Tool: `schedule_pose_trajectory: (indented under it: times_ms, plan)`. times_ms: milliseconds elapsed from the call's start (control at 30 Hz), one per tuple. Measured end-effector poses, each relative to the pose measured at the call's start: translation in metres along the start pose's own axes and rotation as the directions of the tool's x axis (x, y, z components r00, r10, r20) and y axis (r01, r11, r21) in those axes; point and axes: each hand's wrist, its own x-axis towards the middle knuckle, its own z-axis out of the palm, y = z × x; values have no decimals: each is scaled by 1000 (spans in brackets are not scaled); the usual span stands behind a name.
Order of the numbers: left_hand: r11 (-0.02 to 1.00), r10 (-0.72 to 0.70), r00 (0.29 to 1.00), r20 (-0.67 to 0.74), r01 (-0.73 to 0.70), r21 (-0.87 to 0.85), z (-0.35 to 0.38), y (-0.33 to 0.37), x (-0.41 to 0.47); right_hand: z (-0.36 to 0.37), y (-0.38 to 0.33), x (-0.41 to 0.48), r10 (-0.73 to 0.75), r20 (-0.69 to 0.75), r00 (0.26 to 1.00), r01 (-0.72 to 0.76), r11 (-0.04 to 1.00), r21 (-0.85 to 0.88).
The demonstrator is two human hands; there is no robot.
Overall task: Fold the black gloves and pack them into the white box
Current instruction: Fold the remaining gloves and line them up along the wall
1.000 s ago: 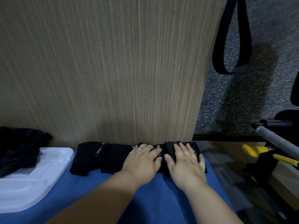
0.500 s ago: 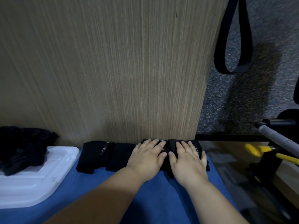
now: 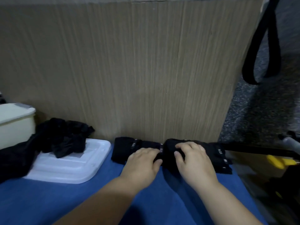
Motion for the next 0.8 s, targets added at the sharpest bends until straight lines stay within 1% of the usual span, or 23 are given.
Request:
schedule_pose_trajectory:
  times_ms: [67, 167, 233, 367, 500, 633, 700, 800]
  plan:
    - [997, -79, 997, -21, 78, -6, -12, -20, -21, 4, -16, -5, -33, 70, 997, 28, 997, 67]
    - [974, -226, 973, -42, 225, -33, -30, -55, -54, 15, -42, -13, -73, 154, 985, 55, 991, 121]
    - [944, -329, 942, -67, 326, -53, -41, -80, -76, 25, -62, -18, -118, 211, 970, 88, 985, 148]
    - [855, -514, 850, -112, 498, -148, -61, -120, -110, 50, -107, -26, -197, 293, 936, 144, 971, 192]
    - [807, -589, 799, -123, 571, -154, -75, -157, -127, 80, -155, -27, -246, 355, 902, 150, 949, 277]
    - [777, -629, 770, -111, 616, -127, -86, -188, -132, 113, -199, -21, -248, 390, 887, 102, 928, 358]
    - [766, -641, 763, -80, 631, -120, -88, -199, -134, 127, -218, -15, -236, 390, 890, 81, 924, 373]
    - [758, -648, 759, -57, 638, -135, -87, -210, -134, 141, -239, 0, -155, 355, 922, 26, 940, 341]
